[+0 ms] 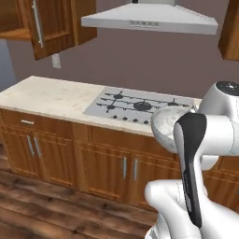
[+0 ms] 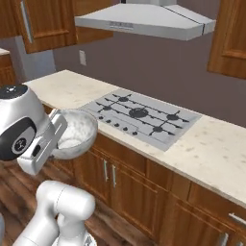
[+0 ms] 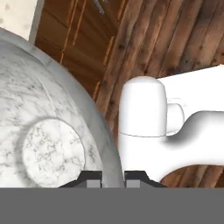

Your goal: Pick the mug and place it in the sink. Pick the bowl and place it in the open cabinet and then close the cabinet.

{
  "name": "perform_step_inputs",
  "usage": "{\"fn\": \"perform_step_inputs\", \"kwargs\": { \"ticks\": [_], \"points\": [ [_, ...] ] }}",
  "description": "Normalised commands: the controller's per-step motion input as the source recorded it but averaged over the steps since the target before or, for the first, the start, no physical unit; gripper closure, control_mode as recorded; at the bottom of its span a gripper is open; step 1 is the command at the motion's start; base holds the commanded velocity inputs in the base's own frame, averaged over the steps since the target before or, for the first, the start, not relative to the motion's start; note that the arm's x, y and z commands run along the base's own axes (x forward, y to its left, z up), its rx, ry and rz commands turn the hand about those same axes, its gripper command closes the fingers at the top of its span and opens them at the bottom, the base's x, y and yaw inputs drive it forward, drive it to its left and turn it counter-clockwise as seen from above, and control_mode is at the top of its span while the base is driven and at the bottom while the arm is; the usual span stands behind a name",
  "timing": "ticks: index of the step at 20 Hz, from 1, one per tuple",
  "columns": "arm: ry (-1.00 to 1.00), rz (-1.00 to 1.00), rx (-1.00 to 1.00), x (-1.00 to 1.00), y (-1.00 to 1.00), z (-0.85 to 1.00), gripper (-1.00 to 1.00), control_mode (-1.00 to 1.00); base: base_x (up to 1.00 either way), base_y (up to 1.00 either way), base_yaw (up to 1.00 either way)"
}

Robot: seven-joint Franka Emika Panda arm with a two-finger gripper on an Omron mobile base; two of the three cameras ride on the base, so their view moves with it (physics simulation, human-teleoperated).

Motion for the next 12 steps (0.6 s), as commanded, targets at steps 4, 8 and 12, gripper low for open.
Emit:
{"fn": "perform_step_inputs", "kwargs": {
  "ticks": [4,8,12],
  "points": [
    [0.00,0.00,0.00,0.00,0.00,0.00,1.00,1.00,0.46,1.00,-0.34],
    [0.00,0.00,0.00,0.00,0.00,0.00,1.00,1.00,0.31,1.00,-0.39],
    [0.00,0.00,0.00,0.00,0.00,0.00,1.00,1.00,0.09,1.00,-0.38]
  ]
}}
